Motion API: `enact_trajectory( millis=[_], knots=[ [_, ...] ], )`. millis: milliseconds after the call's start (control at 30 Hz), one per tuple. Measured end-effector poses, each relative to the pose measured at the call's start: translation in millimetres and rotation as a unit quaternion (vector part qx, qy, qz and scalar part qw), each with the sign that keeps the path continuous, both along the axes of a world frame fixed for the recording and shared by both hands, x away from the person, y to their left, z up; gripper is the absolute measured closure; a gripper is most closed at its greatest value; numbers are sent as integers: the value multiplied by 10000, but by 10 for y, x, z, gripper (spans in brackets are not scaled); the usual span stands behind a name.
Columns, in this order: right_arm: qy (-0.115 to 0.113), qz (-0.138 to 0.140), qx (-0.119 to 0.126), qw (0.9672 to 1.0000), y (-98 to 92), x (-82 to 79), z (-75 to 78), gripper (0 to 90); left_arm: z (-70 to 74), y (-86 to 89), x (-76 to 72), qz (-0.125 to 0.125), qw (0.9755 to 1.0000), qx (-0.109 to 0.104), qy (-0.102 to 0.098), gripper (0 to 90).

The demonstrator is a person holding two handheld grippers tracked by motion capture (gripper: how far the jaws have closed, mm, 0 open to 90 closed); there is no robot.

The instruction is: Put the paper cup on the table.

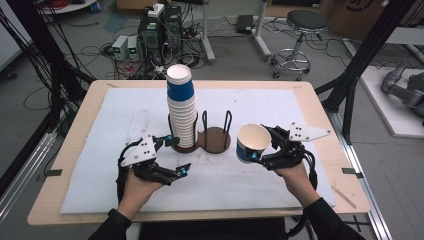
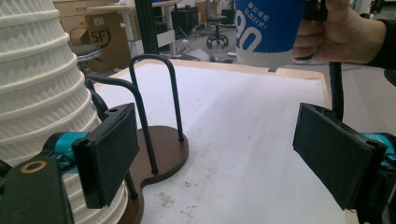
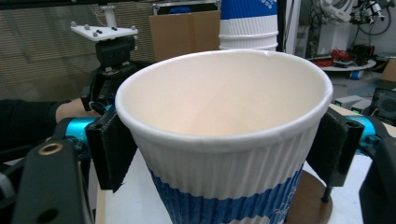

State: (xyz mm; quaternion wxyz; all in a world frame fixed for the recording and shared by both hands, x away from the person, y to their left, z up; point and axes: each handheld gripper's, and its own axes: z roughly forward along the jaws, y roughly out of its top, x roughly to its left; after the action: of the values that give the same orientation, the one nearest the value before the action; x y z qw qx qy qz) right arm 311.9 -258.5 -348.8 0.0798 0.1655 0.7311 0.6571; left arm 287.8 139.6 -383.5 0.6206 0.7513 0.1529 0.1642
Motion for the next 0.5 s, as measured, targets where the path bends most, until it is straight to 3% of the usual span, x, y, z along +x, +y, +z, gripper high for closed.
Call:
enact_trajectory(
  millis=[200, 333, 500],
  knots=[
    [-38, -111, 32, 9999, -60, 24, 19, 212, -8, 10, -6, 60, 10000, 43, -4, 144],
    [-51, -169, 9, 9998, -96, 49, 23, 212, -8, 11, -15, 94, 9997, 210, -89, 144],
    [-71, -303, 14, 9995, -145, 76, 30, 211, -7, 24, -18, 101, 9997, 211, -86, 144]
  ],
)
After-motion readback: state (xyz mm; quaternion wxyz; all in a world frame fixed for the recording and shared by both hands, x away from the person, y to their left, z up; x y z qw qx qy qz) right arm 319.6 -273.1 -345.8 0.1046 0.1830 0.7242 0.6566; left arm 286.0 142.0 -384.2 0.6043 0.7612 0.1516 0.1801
